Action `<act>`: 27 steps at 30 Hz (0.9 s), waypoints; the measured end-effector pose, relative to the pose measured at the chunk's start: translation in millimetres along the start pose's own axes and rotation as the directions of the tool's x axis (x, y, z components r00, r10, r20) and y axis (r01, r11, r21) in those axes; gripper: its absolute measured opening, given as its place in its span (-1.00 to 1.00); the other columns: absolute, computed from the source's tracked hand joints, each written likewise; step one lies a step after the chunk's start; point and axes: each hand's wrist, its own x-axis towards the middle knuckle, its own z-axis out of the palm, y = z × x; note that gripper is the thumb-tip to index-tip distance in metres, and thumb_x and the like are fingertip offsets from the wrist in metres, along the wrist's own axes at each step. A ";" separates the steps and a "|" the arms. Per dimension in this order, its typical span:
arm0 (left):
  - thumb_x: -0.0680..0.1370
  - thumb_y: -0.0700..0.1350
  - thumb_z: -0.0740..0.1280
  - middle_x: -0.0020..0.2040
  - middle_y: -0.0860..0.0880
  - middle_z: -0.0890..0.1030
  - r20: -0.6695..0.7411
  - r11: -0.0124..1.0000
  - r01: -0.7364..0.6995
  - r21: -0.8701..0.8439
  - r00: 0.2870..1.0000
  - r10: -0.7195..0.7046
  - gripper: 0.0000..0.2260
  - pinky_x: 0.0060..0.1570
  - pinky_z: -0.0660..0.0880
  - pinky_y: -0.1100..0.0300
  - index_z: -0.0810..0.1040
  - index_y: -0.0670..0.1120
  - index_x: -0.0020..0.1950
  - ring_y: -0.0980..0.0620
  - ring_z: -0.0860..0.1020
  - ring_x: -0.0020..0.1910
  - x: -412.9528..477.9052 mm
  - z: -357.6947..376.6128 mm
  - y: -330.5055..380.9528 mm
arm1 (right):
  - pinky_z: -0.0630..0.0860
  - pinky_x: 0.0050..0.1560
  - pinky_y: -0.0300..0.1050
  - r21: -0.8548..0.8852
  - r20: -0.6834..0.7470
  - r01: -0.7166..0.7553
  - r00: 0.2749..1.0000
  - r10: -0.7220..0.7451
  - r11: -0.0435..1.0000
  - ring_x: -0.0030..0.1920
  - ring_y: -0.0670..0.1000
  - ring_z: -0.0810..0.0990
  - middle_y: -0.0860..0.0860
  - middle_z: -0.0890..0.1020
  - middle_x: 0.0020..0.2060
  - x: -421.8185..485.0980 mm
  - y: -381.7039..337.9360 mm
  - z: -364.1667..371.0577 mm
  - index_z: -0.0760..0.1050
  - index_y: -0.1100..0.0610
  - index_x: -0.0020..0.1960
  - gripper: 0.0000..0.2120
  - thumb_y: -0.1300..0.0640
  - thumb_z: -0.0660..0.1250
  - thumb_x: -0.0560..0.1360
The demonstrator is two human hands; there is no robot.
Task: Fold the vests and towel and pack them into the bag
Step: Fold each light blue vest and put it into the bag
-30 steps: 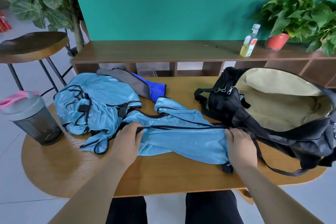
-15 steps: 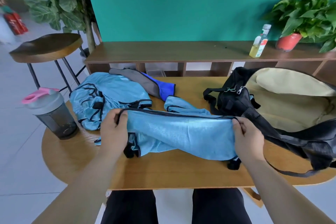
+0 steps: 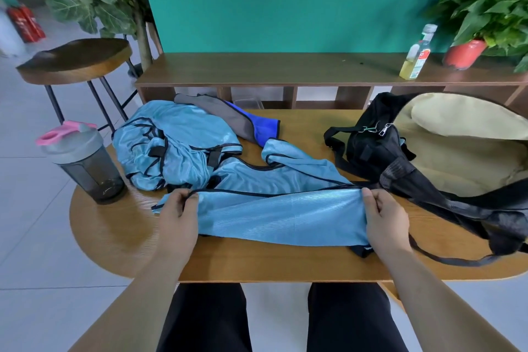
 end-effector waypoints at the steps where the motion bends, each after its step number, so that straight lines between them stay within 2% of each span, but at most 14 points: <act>1: 0.71 -0.15 0.28 -0.14 -0.02 0.52 -0.002 1.000 0.001 -0.011 1.000 -0.001 -0.90 -0.10 0.37 0.23 0.53 -0.13 0.03 0.24 0.44 -0.27 -0.3 -0.4 0.4 | 0.40 -0.24 -0.13 0.009 0.000 -0.001 1.000 0.001 1.000 -0.12 -0.10 0.56 -0.06 0.63 -0.16 0.4 0.9 -0.2 0.54 0.01 0.06 -0.71 -0.14 0.17 0.72; 5: 0.72 -0.08 0.28 -0.09 0.04 0.60 -0.019 0.999 -0.028 0.020 0.999 0.029 -0.89 -0.06 0.43 0.24 0.56 -0.05 0.04 0.28 0.52 -0.18 0.3 -0.9 2.1 | 0.52 -0.15 0.01 0.080 0.007 -0.052 0.999 0.052 0.995 -0.09 0.02 0.60 -0.01 0.64 -0.14 2.8 4.6 -0.1 0.53 -0.01 0.03 -0.69 -0.18 0.15 0.72; 7: 0.72 -0.03 0.28 -0.05 0.06 0.62 -0.026 0.999 -0.042 0.035 0.999 0.043 -0.89 -0.03 0.47 0.20 0.56 -0.01 0.07 0.25 0.55 -0.10 2.5 -1.8 -0.8 | 0.51 -0.14 0.04 0.098 0.004 -0.069 0.998 0.069 0.993 -0.09 0.06 0.59 0.03 0.63 -0.14 2.7 3.4 0.2 0.52 0.01 0.03 -0.67 -0.18 0.12 0.72; 13: 0.73 0.03 0.26 -0.06 0.04 0.63 -0.019 0.992 -0.088 0.091 0.996 0.090 -0.84 -0.11 0.49 0.18 0.56 0.01 0.05 0.29 0.55 -0.15 2.5 -3.9 -3.6 | 0.53 -0.06 0.12 0.121 -0.030 -0.064 0.997 0.068 0.991 -0.07 0.06 0.58 0.03 0.61 -0.13 1.3 2.7 -1.2 0.48 -0.01 0.01 -0.67 -0.18 0.09 0.73; 18: 0.73 0.03 0.26 0.00 0.09 0.64 -0.009 0.990 -0.074 0.119 0.997 0.075 -0.84 -0.08 0.47 0.22 0.58 0.00 0.13 0.20 0.58 -0.02 4.1 -4.8 -5.3 | 0.51 -0.11 0.05 0.143 -0.026 -0.067 0.997 0.071 0.987 -0.08 0.05 0.59 0.04 0.63 -0.14 -0.5 -0.2 -4.3 0.52 0.01 -0.02 -0.65 -0.20 0.13 0.72; 21: 0.73 -0.01 0.25 0.02 0.13 0.62 -0.011 0.988 -0.071 0.137 0.997 0.073 -0.88 -0.08 0.43 0.30 0.57 0.02 0.15 0.39 0.53 -0.05 4.0 -4.3 -4.4 | 0.55 -0.10 0.07 0.159 -0.025 -0.090 0.995 0.095 0.983 -0.08 0.06 0.61 0.04 0.64 -0.15 -0.2 1.0 -5.2 0.54 0.01 -0.04 -0.62 -0.24 0.16 0.70; 23: 0.74 -0.03 0.24 0.03 0.14 0.61 -0.014 0.989 -0.066 0.135 0.998 0.068 -0.87 -0.08 0.41 0.33 0.57 0.02 0.17 0.43 0.52 -0.05 4.3 -4.2 -4.6 | 0.55 -0.11 0.08 0.172 -0.027 -0.104 0.994 0.110 0.980 -0.09 0.06 0.61 0.04 0.64 -0.17 -0.2 0.8 -5.7 0.55 0.02 -0.06 -0.60 -0.27 0.18 0.68; 27: 0.75 -0.02 0.22 0.05 0.12 0.62 -0.019 0.996 -0.046 0.083 0.999 0.048 -0.86 -0.04 0.44 0.30 0.58 0.03 0.18 0.30 0.54 -0.01 4.5 -4.3 -5.5 | 0.49 -0.17 0.03 0.204 -0.029 -0.117 0.992 0.126 0.972 -0.11 0.07 0.59 0.05 0.63 -0.20 -0.8 -1.3 -6.8 0.56 0.05 -0.09 -0.57 -0.28 0.22 0.66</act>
